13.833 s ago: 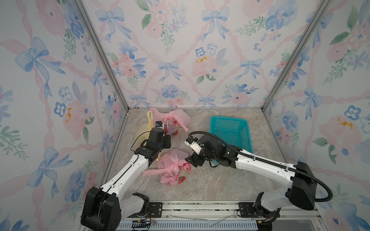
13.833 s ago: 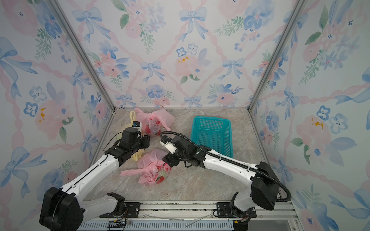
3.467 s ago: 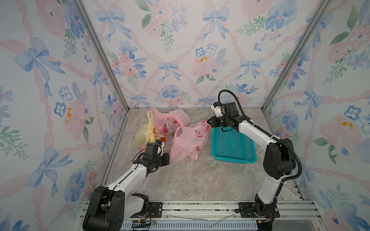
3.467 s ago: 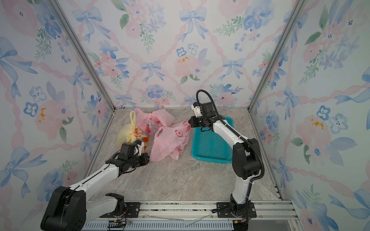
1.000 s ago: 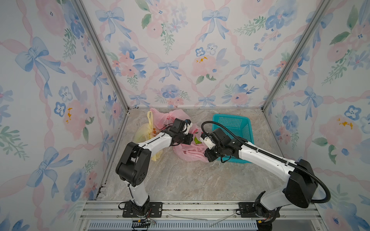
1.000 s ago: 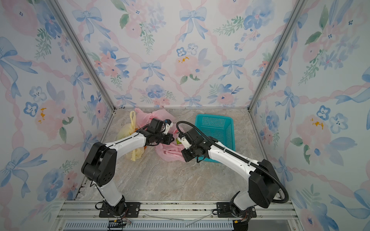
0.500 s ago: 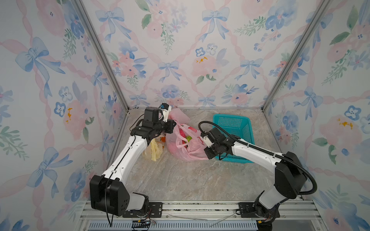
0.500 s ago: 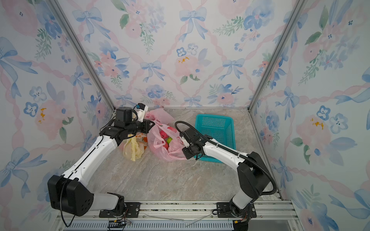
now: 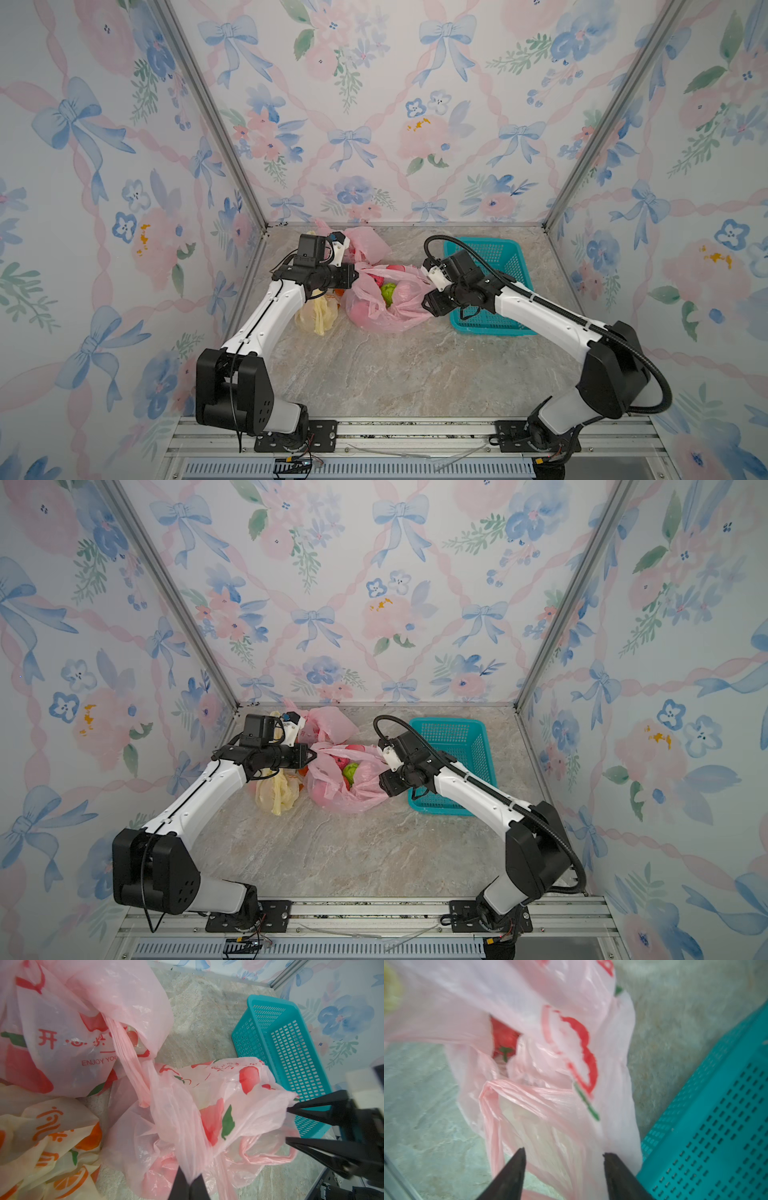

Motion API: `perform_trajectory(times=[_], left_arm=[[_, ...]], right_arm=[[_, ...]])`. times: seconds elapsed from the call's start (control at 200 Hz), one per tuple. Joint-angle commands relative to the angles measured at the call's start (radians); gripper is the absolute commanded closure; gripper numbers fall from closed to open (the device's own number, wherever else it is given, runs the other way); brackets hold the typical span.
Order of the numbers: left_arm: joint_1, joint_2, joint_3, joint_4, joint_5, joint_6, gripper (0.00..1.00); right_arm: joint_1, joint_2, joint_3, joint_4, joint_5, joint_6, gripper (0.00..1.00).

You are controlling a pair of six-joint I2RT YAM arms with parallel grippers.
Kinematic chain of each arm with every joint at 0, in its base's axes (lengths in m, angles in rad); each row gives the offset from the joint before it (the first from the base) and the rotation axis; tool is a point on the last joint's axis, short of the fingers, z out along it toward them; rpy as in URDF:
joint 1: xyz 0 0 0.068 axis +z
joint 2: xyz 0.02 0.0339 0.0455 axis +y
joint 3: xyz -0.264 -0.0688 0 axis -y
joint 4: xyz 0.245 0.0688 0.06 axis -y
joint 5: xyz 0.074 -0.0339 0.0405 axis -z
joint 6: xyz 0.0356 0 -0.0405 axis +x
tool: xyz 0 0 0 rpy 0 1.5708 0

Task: Untie the knot of a plastic bag & take out the apple
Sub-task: Untie the plastic bag at the center of the board.

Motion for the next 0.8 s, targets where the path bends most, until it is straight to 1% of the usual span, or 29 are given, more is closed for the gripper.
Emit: perform_trajectory(times=[0.0,0.04,0.095,0.14,0.21,0.295,0.47,0.57,0.65,0.71,0.795], left_arm=[[0.001,-0.007,0.015,-0.005,-0.007,0.018,1.00],[0.000,-0.004,0.022,-0.004,-0.009,0.020,1.00],[0.001,0.004,0.032,-0.004,-0.009,0.025,1.00],[0.000,0.012,0.041,-0.005,-0.008,0.027,0.97],[0.001,0.026,0.053,-0.004,-0.006,0.031,0.93],[0.000,0.036,0.067,-0.004,-0.007,0.034,0.91],[0.003,0.040,0.087,-0.005,-0.007,0.042,0.92],[0.004,0.043,0.099,-0.005,-0.001,0.047,0.92],[0.004,0.046,0.104,-0.005,0.010,0.045,0.86],[0.004,0.044,0.105,-0.004,0.023,0.040,0.78],[0.004,0.025,0.089,-0.006,0.043,0.031,0.71]], right_arm=[[0.051,-0.119,0.012,0.095,-0.100,0.002,0.27],[0.068,-0.125,0.019,0.113,-0.114,0.011,0.27],[0.086,-0.107,0.041,0.120,-0.121,0.017,0.29],[0.095,-0.081,0.059,0.131,-0.145,0.026,0.31],[0.101,-0.038,0.082,0.161,-0.184,0.051,0.29],[0.100,0.042,0.112,0.186,-0.168,0.058,0.29],[0.088,0.228,0.199,0.199,-0.164,0.061,0.29],[0.090,0.306,0.237,0.210,-0.177,0.064,0.26],[0.092,0.349,0.257,0.224,-0.186,0.068,0.25],[0.095,0.375,0.269,0.236,-0.191,0.074,0.26],[0.096,0.402,0.283,0.256,-0.197,0.081,0.33]])
